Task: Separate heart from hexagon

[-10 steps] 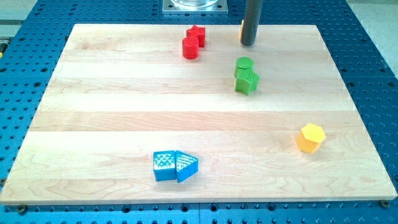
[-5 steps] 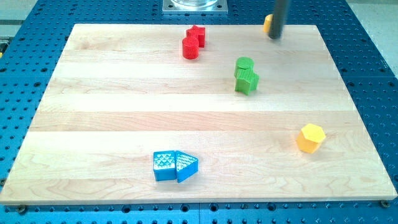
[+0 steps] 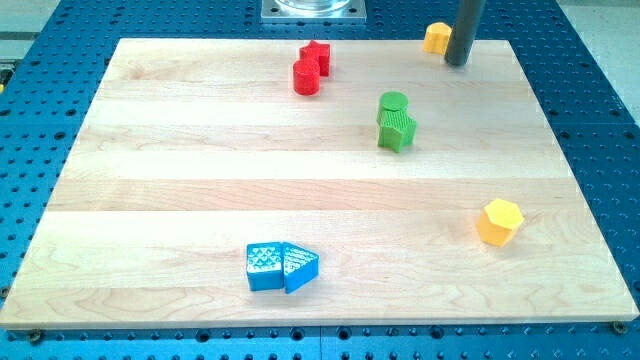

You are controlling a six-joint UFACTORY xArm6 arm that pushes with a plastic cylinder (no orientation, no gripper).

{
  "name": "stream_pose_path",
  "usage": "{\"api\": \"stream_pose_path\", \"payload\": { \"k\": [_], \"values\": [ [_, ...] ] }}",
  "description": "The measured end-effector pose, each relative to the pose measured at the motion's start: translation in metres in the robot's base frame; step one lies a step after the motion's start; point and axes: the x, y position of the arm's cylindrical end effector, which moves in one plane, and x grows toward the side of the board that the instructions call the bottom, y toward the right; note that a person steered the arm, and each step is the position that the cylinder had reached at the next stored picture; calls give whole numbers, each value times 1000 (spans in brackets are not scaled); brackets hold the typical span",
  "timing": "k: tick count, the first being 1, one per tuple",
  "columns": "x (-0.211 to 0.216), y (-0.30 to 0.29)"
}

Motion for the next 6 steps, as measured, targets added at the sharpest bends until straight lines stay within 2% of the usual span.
{"api": "stream_pose_path", "payload": {
  "k": [1,2,3,4,5,6],
  "values": [
    [26,-25],
    [-41,-26],
    [-90,-28],
    [-90,-26],
    [-60,42],
    [-24,79]
  ]
}}
